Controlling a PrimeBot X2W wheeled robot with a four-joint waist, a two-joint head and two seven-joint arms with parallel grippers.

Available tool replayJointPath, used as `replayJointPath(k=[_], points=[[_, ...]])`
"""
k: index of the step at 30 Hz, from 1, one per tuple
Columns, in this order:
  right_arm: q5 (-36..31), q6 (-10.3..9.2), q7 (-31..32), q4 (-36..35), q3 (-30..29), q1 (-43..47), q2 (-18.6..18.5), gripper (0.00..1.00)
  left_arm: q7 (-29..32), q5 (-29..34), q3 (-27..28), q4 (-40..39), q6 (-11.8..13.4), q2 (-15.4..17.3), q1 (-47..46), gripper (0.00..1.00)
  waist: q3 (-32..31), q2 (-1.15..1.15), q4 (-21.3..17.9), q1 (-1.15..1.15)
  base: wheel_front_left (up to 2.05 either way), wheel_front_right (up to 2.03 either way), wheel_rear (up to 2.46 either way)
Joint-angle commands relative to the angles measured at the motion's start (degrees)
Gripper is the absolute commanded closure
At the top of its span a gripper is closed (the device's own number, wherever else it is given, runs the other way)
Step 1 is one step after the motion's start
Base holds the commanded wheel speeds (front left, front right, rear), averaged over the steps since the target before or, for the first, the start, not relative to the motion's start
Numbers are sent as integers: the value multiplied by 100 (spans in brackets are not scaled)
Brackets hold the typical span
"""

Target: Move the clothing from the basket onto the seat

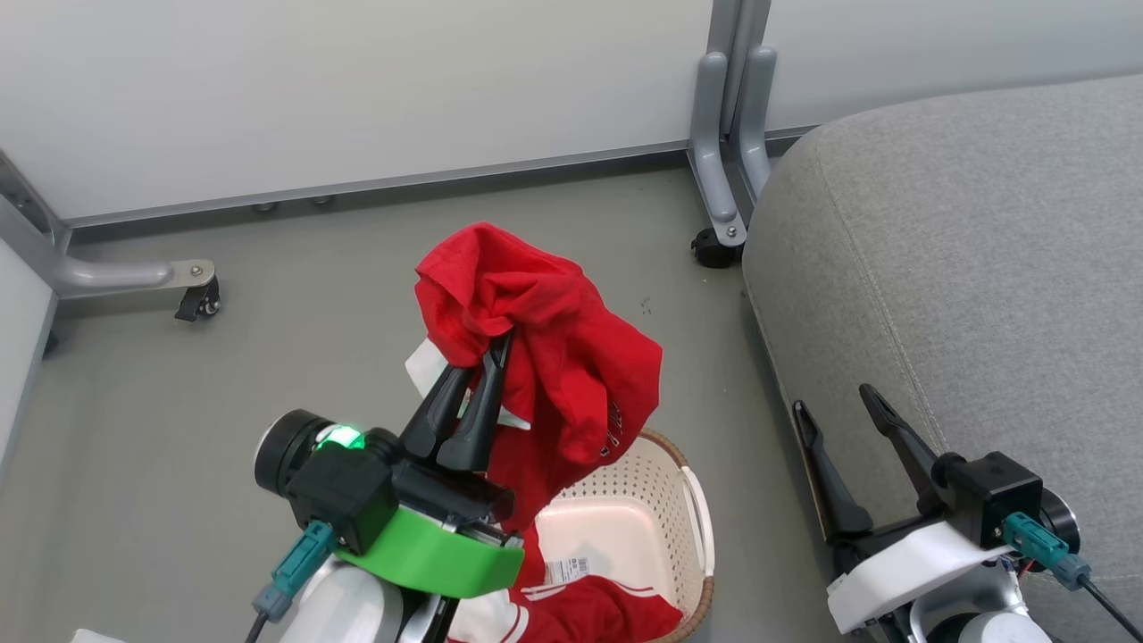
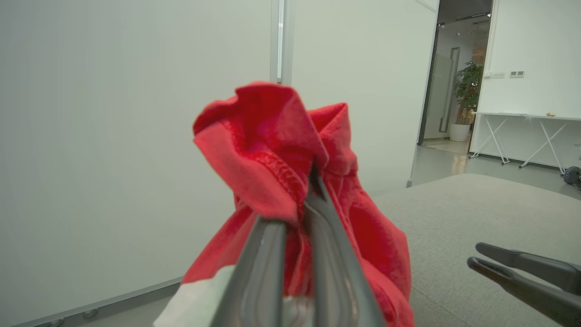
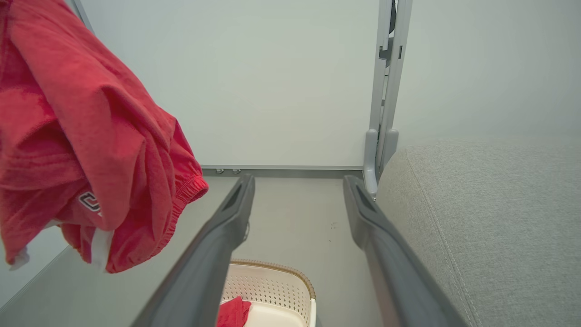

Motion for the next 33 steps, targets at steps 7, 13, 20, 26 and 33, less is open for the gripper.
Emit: replayJointPath(k=[7,13,20,26,33], points=[[147,0,-27,-20,254,-76,-94,0,-19,-67,-7,-28,36,54,24,100,23,0,25,0,0,0,0],[574,1,74,52,958,-392,-346,0,-21,-84,-37,-18,31,40,-58,100,69,0,69,0,0,0,0],[1109,0,91,244,1836,-1019,-566,0,-24,-91,-102,24,4,22,-131,100,125,0,156,0,0,0,0],[1412,0,-21,742,2450,-1719,-588,0,-27,-93,-155,32,-13,6,-194,100,168,0,211,0,0,0,0],[1709,0,-137,1396,3181,-2442,-562,0,-30,-110,-224,43,-39,-18,-218,100,172,0,251,0,0,0,0]])
